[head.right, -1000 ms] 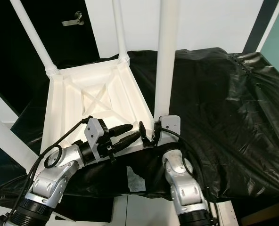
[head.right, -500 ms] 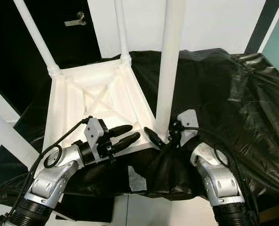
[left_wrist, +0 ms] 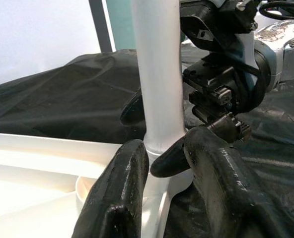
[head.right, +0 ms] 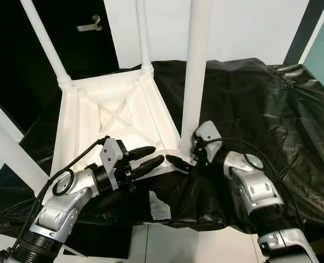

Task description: Building children table

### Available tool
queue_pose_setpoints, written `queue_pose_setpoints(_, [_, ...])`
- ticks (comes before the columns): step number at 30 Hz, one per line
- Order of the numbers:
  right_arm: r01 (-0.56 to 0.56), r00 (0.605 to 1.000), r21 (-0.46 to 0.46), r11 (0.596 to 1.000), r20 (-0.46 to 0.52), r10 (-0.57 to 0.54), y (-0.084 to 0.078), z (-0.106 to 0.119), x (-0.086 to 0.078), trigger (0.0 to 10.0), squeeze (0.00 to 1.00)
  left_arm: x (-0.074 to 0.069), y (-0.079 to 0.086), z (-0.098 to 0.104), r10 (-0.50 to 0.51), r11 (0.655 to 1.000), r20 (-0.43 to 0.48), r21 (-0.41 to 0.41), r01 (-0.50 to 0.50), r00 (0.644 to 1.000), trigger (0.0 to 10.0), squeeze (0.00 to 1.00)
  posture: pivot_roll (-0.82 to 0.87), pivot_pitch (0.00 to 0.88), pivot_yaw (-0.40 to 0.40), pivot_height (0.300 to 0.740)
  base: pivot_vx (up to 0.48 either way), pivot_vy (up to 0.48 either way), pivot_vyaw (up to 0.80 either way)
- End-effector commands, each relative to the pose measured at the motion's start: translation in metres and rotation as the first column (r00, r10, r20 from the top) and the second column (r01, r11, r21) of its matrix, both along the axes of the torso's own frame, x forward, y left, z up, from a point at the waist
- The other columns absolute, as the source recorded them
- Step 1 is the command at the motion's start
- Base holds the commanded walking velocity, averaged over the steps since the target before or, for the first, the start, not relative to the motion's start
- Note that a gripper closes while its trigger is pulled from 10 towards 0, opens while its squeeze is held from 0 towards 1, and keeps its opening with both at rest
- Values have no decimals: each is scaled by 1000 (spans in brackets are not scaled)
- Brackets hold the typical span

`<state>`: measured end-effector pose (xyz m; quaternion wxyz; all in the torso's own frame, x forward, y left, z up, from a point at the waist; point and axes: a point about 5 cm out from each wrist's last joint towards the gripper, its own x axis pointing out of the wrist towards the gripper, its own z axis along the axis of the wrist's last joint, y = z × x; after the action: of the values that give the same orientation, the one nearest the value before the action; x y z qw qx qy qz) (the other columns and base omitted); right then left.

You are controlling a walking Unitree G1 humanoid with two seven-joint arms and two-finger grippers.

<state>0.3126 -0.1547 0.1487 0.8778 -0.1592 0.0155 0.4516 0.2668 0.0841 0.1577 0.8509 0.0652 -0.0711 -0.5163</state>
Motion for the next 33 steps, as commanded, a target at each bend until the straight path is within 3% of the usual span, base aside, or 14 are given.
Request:
queue_pose_setpoints(1, [-45,999,-28,999,-20,44,5,-5,0,0,0,1,0,1,-1,1000,11,15,1,1000,10000,0,-22,0,20,740,0,0,0])
queue_pose_setpoints(6, [-50,999,-39,998,-22,49,3,-7,1,0,0,0,0,1,2,1000,12,15,-3,1000,10000,0,-21,0,16,740,0,0,0])
queue_pose_setpoints(15, [41,998,12,999,-48,-40,3,-16,-6,0,0,-1,0,-2,-1,1000,4,17,1,1000,10000,0,-33,0,15,740,0,0,0])
queue_pose_setpoints(18, [134,990,8,991,-48,-134,5,-22,-8,510,0,-2,0,-2,-3,1000,1,17,3,1000,10000,0,-37,0,15,740,0,0,0])
queue_pose_setpoints(19, [173,984,15,985,-45,-173,8,-24,-11,4667,0,-2,0,-2,-5,1000,0,17,5,1000,10000,0,-42,0,17,740,0,0,0])
queue_pose_setpoints(20, [173,984,15,985,-45,-173,8,-24,-11,4667,0,-2,0,-2,-5,1000,0,17,5,1000,10000,0,-42,0,17,740,0,0,0])
queue_pose_setpoints(21, [254,967,31,967,-45,-252,13,-28,-15,10000,0,-3,0,-3,-8,1000,-3,18,8,1000,10000,0,-45,0,17,740,0,0,0])
queue_pose_setpoints(22, [320,946,42,946,-67,-317,17,-32,-17,10000,0,-3,0,-3,-9,1000,-5,17,9,1000,10000,0,-46,0,16,740,0,0,0])
queue_pose_setpoints(26, [388,919,49,921,-96,-382,19,-36,-19,10000,0,-3,0,-3,-11,1000,-6,17,11,1000,10000,0,-46,0,16,740,0,0,0])
queue_pose_setpoints(27, [465,883,79,882,-111,-455,29,-38,-24,10000,0,-3,1,-3,-12,1000,-8,16,12,1000,10000,0,-49,0,18,740,0,0,0])
queue_pose_setpoints(29, [465,883,79,882,-111,-455,29,-38,-24,10000,0,-3,1,-3,-12,1000,-8,16,12,1000,10000,0,-49,0,18,740,0,0,0])
queue_pose_setpoints(31, [566,824,127,815,-122,-553,40,-38,-27,10000,0,-3,0,-3,-15,1000,-10,16,15,1000,10000,0,-48,0,20,740,0,0,0])
queue_pose_setpoints(32, [566,824,127,815,-122,-553,40,-38,-27,10000,0,-3,0,-3,-15,1000,-10,16,15,1000,10000,0,-48,0,20,740,0,0,0])
queue_pose_setpoints(33, [636,771,149,757,-136,-622,43,-37,-27,10000,0,-4,0,-3,-17,1000,-10,17,17,1000,10000,0,-45,0,20,740,0,0,0])
